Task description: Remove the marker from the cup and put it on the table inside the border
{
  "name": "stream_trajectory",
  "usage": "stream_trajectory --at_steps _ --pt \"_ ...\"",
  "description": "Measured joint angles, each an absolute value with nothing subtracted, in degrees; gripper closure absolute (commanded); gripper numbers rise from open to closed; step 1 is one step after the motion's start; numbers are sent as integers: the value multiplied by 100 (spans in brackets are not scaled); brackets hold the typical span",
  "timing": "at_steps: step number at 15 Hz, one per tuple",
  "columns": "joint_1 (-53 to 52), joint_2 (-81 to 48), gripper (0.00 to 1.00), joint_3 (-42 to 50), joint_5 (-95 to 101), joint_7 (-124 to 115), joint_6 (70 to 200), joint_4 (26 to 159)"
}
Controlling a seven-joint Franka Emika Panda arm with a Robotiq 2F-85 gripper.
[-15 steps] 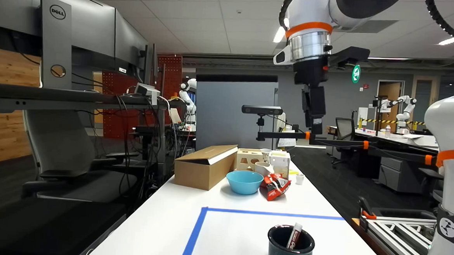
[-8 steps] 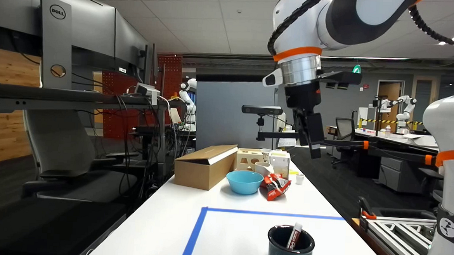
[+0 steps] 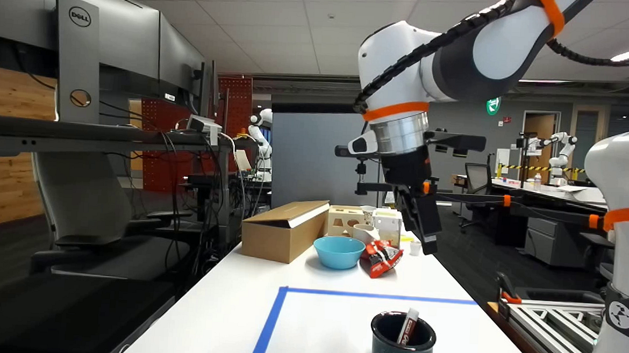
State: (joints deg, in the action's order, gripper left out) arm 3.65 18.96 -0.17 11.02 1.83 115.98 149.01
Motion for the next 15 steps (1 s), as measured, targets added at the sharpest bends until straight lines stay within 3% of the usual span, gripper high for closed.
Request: stream_trajectory --at_steps 15 --pt "213 154 0 -141 1458 143 11952 14138"
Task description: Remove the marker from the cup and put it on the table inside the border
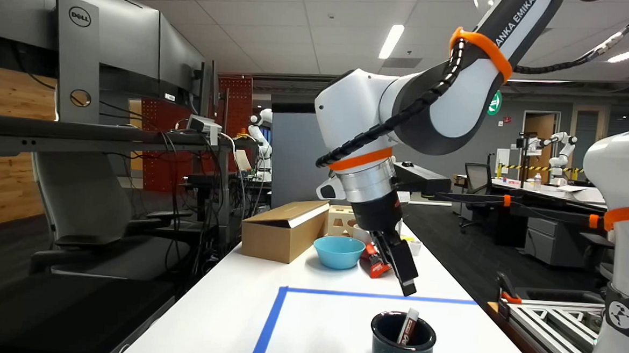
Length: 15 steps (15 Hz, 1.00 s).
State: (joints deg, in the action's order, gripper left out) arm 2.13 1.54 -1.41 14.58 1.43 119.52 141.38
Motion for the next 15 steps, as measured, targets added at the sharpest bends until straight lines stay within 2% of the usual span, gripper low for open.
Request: stream_trajectory --at_steps 8,9,10,11,12,13,14,15 --pt "25 -455 0 -153 1485 115 12030 13932" --pt "-3 -492 20 -153 1485 108 12030 13916" --pt "-23 -519 17 -153 1485 100 12030 13903" --pt "-36 -542 32 -152 1486 97 12030 13891" --pt "-40 -567 42 -152 1487 91 12030 13874" --pt "-40 -588 48 -149 1489 80 12030 13862" --pt "-39 -605 38 -140 1492 62 12030 13857" --pt "-39 -622 40 -132 1495 44 12030 13856"
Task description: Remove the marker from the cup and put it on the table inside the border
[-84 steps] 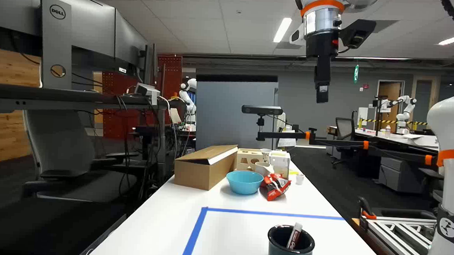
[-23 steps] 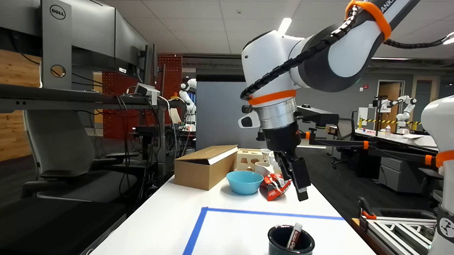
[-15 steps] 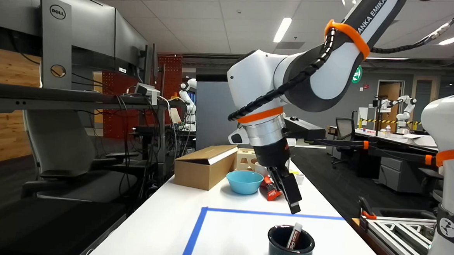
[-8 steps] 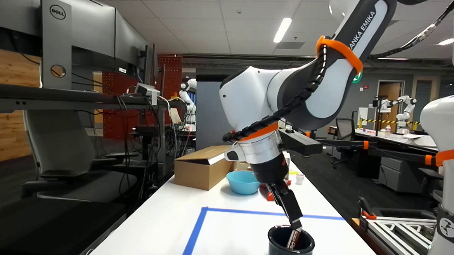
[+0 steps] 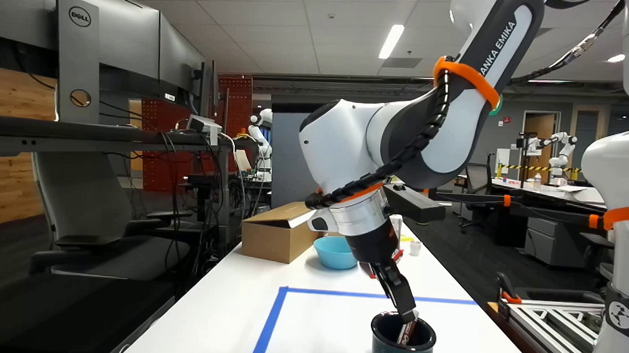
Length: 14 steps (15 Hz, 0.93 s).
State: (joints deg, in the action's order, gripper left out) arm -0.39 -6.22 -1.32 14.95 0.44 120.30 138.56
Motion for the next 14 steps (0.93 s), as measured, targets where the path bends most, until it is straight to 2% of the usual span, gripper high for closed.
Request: stream_trajectory --at_steps 1,4,5,7,8,9,13,14 --pt "-39 -640 36 -122 1496 29 12030 13856" --pt "-39 -713 40 -101 1503 -6 12030 13856" --pt "-39 -744 34 -94 1508 -21 12030 13857" --pt "-39 -807 33 -85 1517 -57 12029 13859" --pt "-39 -840 36 -83 1523 -82 12029 13860" --pt "-39 -874 46 -82 1525 -93 12028 13861" --pt "-39 -988 42 -82 1540 -110 12028 13866" --pt "-39 -1018 39 -82 1547 -114 12028 13867"
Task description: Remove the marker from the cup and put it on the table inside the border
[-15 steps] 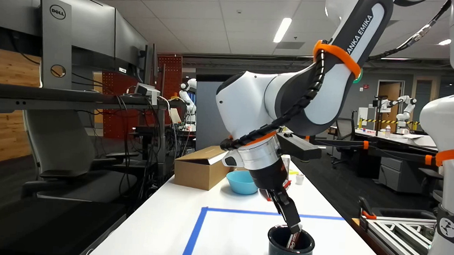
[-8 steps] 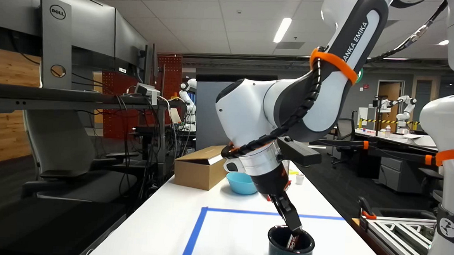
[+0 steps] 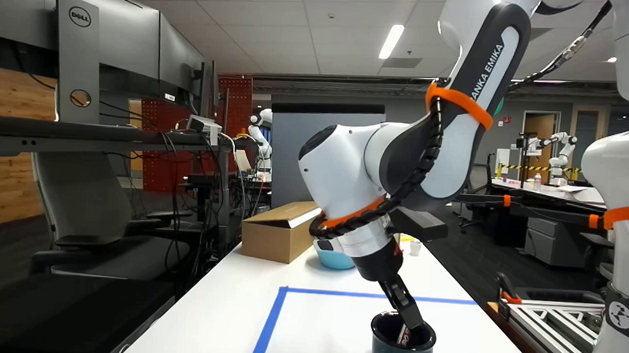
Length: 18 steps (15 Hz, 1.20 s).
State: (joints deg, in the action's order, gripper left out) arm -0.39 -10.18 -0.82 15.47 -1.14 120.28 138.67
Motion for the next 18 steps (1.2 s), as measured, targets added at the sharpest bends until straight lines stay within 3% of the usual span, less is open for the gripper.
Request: stream_trajectory --at_steps 3,4,5,10,18 --pt "-45 -1085 40 -82 1569 -121 12023 13876" --pt "-54 -1088 62 -82 1581 -130 12019 13876" --pt "-64 -1092 64 -82 1591 -136 12019 13879" --pt "-75 -1065 98 -61 1754 -210 11936 13873" --pt "-105 -1089 95 -73 1754 -234 11924 13878"
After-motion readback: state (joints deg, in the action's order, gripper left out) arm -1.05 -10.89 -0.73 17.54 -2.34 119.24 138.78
